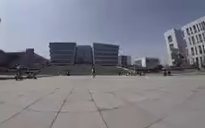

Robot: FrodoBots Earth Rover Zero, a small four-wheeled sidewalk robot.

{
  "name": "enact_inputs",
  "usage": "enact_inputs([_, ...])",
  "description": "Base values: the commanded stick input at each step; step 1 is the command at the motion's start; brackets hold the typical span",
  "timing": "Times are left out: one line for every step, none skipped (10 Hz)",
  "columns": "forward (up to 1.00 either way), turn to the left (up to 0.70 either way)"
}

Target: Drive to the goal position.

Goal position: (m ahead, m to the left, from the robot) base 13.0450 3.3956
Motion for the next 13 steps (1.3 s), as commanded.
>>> enact_inputs([0.7,0.0])
enact_inputs([0.7,0.0])
enact_inputs([0.7,0.0])
enact_inputs([0.7,0.0])
enact_inputs([0.7,0.0])
enact_inputs([0.7,0.0])
enact_inputs([0.7,0.0])
enact_inputs([0.7,0.0])
enact_inputs([0.7,0.0])
enact_inputs([0.7,0.0])
enact_inputs([0.7,0.0])
enact_inputs([0.7,0.0])
enact_inputs([0.7,0.06])
